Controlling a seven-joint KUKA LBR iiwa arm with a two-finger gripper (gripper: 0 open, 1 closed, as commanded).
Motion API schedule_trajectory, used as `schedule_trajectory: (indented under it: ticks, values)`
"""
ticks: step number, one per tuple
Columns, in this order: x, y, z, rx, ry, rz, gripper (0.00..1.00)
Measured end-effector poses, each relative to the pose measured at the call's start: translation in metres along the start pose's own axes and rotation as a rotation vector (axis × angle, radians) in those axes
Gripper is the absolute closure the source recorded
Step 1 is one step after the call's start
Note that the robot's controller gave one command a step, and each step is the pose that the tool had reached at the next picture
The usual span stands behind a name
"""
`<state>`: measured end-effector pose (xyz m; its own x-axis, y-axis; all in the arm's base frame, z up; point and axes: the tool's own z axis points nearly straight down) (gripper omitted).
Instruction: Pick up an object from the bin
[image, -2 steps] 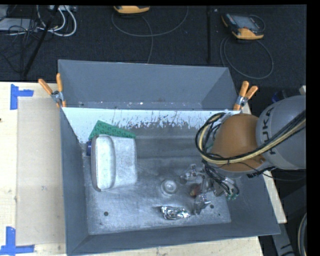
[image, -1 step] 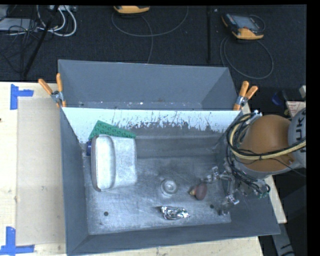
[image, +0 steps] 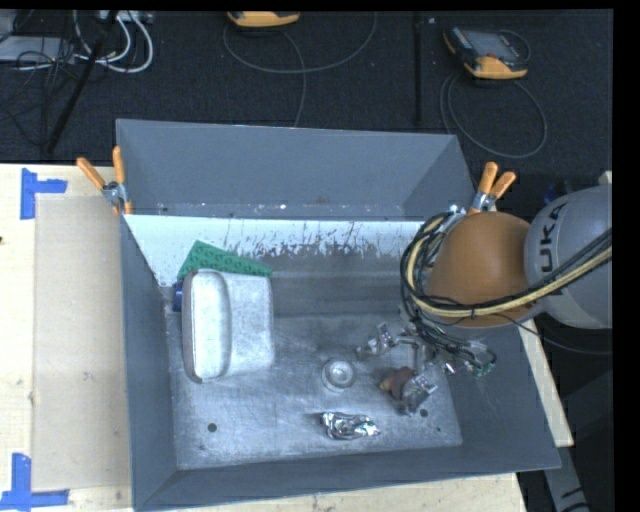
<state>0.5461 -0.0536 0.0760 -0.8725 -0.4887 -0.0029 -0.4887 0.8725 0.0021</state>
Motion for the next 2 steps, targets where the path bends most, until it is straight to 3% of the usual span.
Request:
schedule_trajectory:
  ticks: [1,2]
  values:
    - [0.0011,-0.0015,-0.0001,0.001,0.001,0.003,1.00]
    - [0.0014,-0.0015,0.0001,0.001,0.002,0.004,0.00]
